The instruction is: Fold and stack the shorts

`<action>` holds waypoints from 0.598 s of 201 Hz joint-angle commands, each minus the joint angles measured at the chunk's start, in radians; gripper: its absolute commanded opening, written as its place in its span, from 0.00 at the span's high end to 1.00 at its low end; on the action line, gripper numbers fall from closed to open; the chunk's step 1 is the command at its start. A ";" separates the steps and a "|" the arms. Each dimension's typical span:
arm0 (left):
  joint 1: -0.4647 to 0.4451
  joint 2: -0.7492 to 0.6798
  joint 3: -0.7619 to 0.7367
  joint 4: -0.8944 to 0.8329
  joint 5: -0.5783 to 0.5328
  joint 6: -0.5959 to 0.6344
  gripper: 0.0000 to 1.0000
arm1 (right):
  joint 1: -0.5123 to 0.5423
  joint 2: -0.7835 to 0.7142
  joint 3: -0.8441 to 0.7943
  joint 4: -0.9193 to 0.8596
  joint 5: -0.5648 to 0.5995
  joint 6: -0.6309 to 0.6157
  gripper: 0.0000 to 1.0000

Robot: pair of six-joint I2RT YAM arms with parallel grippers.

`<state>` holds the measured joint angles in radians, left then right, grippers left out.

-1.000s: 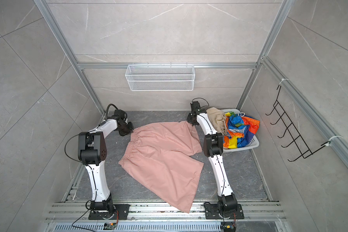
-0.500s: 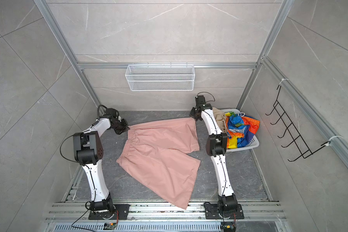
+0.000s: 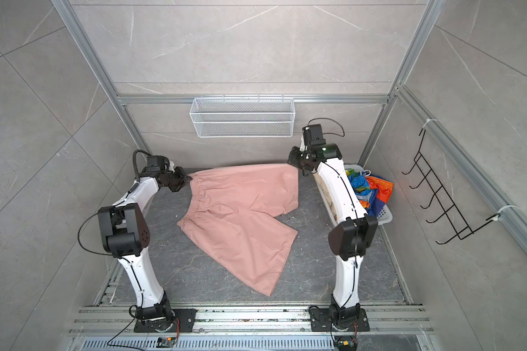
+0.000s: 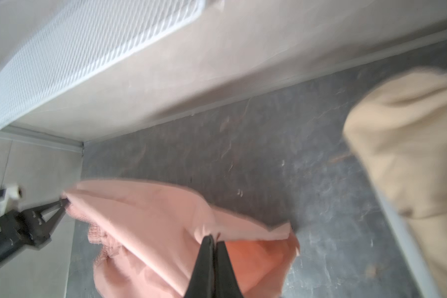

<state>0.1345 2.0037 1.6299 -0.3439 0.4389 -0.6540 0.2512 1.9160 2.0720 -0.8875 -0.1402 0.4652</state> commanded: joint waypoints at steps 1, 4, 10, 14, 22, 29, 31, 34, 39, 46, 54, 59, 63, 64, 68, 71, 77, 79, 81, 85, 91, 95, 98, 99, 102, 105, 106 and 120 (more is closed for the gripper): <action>0.059 -0.142 -0.134 0.143 -0.058 -0.037 1.00 | 0.036 -0.193 -0.354 0.141 0.029 0.007 1.00; 0.062 -0.157 -0.160 0.159 -0.060 -0.039 1.00 | 0.045 -0.220 -0.405 0.151 0.030 0.011 1.00; 0.066 -0.186 -0.209 0.183 -0.065 -0.042 1.00 | 0.063 -0.271 -0.504 0.187 0.026 0.023 1.00; 0.070 -0.204 -0.236 0.196 -0.072 -0.040 1.00 | 0.076 -0.302 -0.575 0.215 0.019 0.035 1.00; 0.076 -0.238 -0.292 0.208 -0.091 -0.042 1.00 | 0.101 -0.356 -0.706 0.263 0.004 0.064 1.00; 0.082 -0.265 -0.335 0.207 -0.111 -0.047 1.00 | 0.126 -0.394 -0.812 0.296 -0.004 0.089 1.00; 0.084 -0.273 -0.348 0.207 -0.117 -0.050 1.00 | 0.132 -0.403 -0.841 0.304 -0.003 0.096 1.00; 0.086 -0.286 -0.366 0.210 -0.124 -0.057 1.00 | 0.146 -0.414 -0.878 0.317 -0.003 0.108 1.00; 0.090 -0.304 -0.400 0.220 -0.128 -0.066 1.00 | 0.166 -0.432 -0.948 0.340 0.001 0.125 1.00; 0.094 -0.327 -0.443 0.246 -0.125 -0.075 0.98 | 0.191 -0.445 -1.034 0.374 0.005 0.155 1.00; 0.098 -0.351 -0.485 0.260 -0.133 -0.079 0.98 | 0.214 -0.447 -1.123 0.422 -0.011 0.189 1.00; 0.099 -0.363 -0.507 0.265 -0.140 -0.080 0.98 | 0.224 -0.444 -1.169 0.447 -0.023 0.212 1.00; 0.099 -0.371 -0.521 0.270 -0.145 -0.082 0.98 | 0.233 -0.439 -1.200 0.468 -0.027 0.226 1.00; 0.099 -0.373 -0.525 0.272 -0.146 -0.082 0.98 | 0.235 -0.439 -1.208 0.473 -0.029 0.230 1.00; 0.099 -0.377 -0.537 0.277 -0.146 -0.085 0.98 | 0.243 -0.433 -1.233 0.494 -0.030 0.243 1.00; 0.099 -0.379 -0.548 0.281 -0.145 -0.090 0.98 | 0.248 -0.429 -1.251 0.510 -0.031 0.251 1.00; 0.099 -0.378 -0.560 0.286 -0.138 -0.102 0.98 | 0.252 -0.414 -1.276 0.537 -0.035 0.261 1.00; 0.099 -0.377 -0.564 0.289 -0.133 -0.107 0.98 | 0.253 -0.408 -1.283 0.545 -0.037 0.264 1.00; 0.099 -0.374 -0.566 0.291 -0.129 -0.112 0.98 | 0.253 -0.401 -1.288 0.552 -0.039 0.266 1.00; 0.097 -0.369 -0.570 0.297 -0.117 -0.119 0.98 | 0.251 -0.387 -1.293 0.561 -0.037 0.269 1.00; 0.096 -0.356 -0.573 0.300 -0.097 -0.134 0.98 | 0.248 -0.363 -1.294 0.564 -0.014 0.265 1.00; 0.096 -0.347 -0.572 0.297 -0.085 -0.141 0.98 | 0.243 -0.346 -1.289 0.562 0.000 0.258 1.00; 0.094 -0.340 -0.572 0.296 -0.079 -0.147 0.98 | 0.242 -0.335 -1.286 0.560 0.006 0.254 1.00; 0.093 -0.339 -0.571 0.296 -0.077 -0.150 0.98 | 0.237 -0.327 -1.283 0.560 0.010 0.249 1.00; 0.092 -0.333 -0.572 0.297 -0.074 -0.156 0.98 | 0.229 -0.313 -1.278 0.561 0.016 0.243 1.00; 0.090 -0.330 -0.574 0.300 -0.073 -0.163 0.98 | 0.221 -0.298 -1.275 0.564 0.020 0.236 1.00; 0.088 -0.329 -0.574 0.300 -0.072 -0.164 0.98 | 0.217 -0.293 -1.273 0.565 0.021 0.233 1.00; 0.062 -0.319 -0.581 0.314 -0.080 -0.170 0.99 | 0.153 -0.215 -1.240 0.572 0.020 0.200 1.00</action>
<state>0.2008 1.6764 1.0355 -0.1558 0.3969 -0.7700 0.4896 1.5890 0.7998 -0.3374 -0.1898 0.6857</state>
